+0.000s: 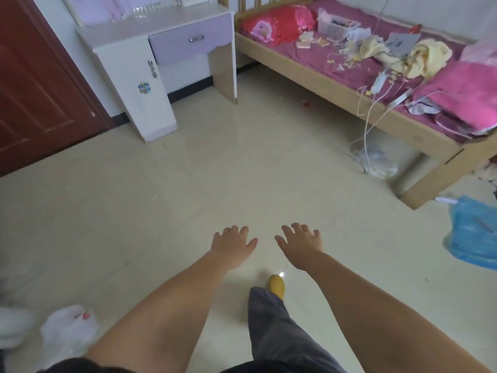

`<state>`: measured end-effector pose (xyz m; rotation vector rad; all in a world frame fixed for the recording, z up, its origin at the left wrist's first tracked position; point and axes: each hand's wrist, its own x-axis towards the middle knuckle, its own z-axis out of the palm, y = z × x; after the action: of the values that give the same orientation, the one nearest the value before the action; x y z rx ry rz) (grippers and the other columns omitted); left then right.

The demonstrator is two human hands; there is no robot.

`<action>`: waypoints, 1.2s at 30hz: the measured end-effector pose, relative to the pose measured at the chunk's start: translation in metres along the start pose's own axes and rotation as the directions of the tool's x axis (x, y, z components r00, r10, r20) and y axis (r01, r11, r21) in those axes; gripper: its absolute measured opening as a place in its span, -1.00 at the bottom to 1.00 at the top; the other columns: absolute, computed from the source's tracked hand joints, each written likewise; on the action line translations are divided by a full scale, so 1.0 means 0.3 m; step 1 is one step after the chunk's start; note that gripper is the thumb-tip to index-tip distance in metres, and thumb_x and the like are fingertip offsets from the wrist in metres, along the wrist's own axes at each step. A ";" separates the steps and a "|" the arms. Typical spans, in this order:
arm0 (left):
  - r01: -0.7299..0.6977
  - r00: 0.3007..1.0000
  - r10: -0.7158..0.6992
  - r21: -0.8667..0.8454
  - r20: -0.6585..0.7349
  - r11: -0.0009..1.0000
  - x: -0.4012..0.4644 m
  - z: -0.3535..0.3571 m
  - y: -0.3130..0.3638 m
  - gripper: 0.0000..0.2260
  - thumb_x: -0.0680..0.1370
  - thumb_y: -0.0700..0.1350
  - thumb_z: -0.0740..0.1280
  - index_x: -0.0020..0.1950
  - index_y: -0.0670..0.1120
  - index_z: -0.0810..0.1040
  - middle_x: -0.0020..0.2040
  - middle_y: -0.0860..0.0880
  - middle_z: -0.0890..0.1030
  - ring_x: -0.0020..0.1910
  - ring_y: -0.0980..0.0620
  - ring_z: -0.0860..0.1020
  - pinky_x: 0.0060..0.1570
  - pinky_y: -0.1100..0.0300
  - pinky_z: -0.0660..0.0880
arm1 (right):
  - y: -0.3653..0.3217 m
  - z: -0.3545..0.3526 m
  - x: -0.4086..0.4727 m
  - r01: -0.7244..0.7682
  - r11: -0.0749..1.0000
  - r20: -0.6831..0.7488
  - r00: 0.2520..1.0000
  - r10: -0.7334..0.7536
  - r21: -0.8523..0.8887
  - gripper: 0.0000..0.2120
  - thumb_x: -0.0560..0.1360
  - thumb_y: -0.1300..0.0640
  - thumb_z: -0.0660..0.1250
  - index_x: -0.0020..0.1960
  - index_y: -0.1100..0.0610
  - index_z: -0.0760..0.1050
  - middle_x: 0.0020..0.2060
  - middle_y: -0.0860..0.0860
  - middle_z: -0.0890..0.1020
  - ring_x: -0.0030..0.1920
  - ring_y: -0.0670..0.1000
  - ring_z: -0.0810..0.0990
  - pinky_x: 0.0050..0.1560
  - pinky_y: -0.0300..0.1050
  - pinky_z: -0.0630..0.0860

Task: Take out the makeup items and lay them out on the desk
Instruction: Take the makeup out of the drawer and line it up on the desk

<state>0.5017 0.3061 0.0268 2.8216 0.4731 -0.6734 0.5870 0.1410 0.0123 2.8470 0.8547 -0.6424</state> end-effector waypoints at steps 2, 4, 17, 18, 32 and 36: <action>0.028 1.000 -0.028 -0.018 0.006 0.999 0.151 -0.072 -0.006 -0.53 0.61 0.18 -0.03 0.41 -0.05 0.26 0.27 -0.11 0.44 0.25 -0.10 0.39 0.19 0.01 0.30 | 0.035 -0.075 0.156 0.032 0.999 0.002 0.999 -0.032 -0.029 -0.52 0.60 -0.19 -0.16 0.43 -0.02 0.19 0.39 0.01 0.31 0.37 0.07 0.28 0.32 0.08 0.20; 0.046 0.999 -0.046 -0.023 0.003 0.999 0.289 -0.147 -0.007 -0.53 0.61 0.18 -0.03 0.42 -0.04 0.24 0.28 -0.10 0.43 0.27 -0.09 0.38 0.21 0.01 0.29 | 0.074 -0.157 0.302 0.058 0.996 0.004 0.998 -0.058 -0.063 -0.52 0.60 -0.18 -0.15 0.43 -0.01 0.18 0.39 0.02 0.30 0.37 0.07 0.28 0.33 0.09 0.19; 0.089 0.993 -0.088 0.009 -0.081 0.996 1.159 -0.620 -0.221 -0.49 0.61 0.20 -0.09 0.49 -0.02 0.13 0.45 -0.10 0.25 0.45 -0.09 0.17 0.41 -0.14 0.06 | 0.090 -0.599 1.286 0.126 0.987 0.046 0.992 -0.122 -0.099 -0.53 0.61 -0.15 -0.15 0.44 0.00 0.15 0.40 0.05 0.29 0.35 0.10 0.31 0.28 0.08 0.24; 0.089 0.992 -0.089 0.004 -0.094 0.996 1.240 -0.665 -0.257 -0.49 0.61 0.20 -0.09 0.48 -0.02 0.14 0.45 -0.10 0.26 0.44 -0.10 0.17 0.41 -0.15 0.06 | 0.071 -0.641 1.379 0.125 0.988 0.038 0.992 -0.122 -0.092 -0.53 0.61 -0.15 -0.15 0.44 0.00 0.15 0.40 0.05 0.29 0.35 0.10 0.31 0.28 0.08 0.24; 0.076 0.994 -0.077 -0.026 -0.083 0.997 2.242 -1.284 -0.591 -0.51 0.60 0.21 -0.03 0.44 -0.01 0.22 0.42 -0.12 0.29 0.40 -0.12 0.24 0.32 -0.13 0.15 | 0.025 -1.206 2.429 0.055 0.998 0.008 0.998 -0.055 -0.026 -0.53 0.61 -0.16 -0.14 0.46 -0.01 0.14 0.41 0.05 0.29 0.36 0.11 0.32 0.27 0.06 0.30; 0.131 0.983 -0.139 -0.070 -0.122 0.989 2.554 -1.436 -0.640 -0.53 0.60 0.20 -0.01 0.41 -0.03 0.26 0.38 -0.13 0.33 0.37 -0.13 0.28 0.29 -0.12 0.18 | 0.052 -1.348 2.791 0.102 0.994 0.001 0.995 -0.102 -0.046 -0.53 0.61 -0.16 -0.14 0.45 -0.01 0.15 0.41 0.05 0.30 0.37 0.12 0.31 0.27 0.08 0.30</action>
<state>1.2551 0.7982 0.0226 2.8042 0.7004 -0.4964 1.3745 0.6353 0.0243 2.7776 1.0073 -0.6241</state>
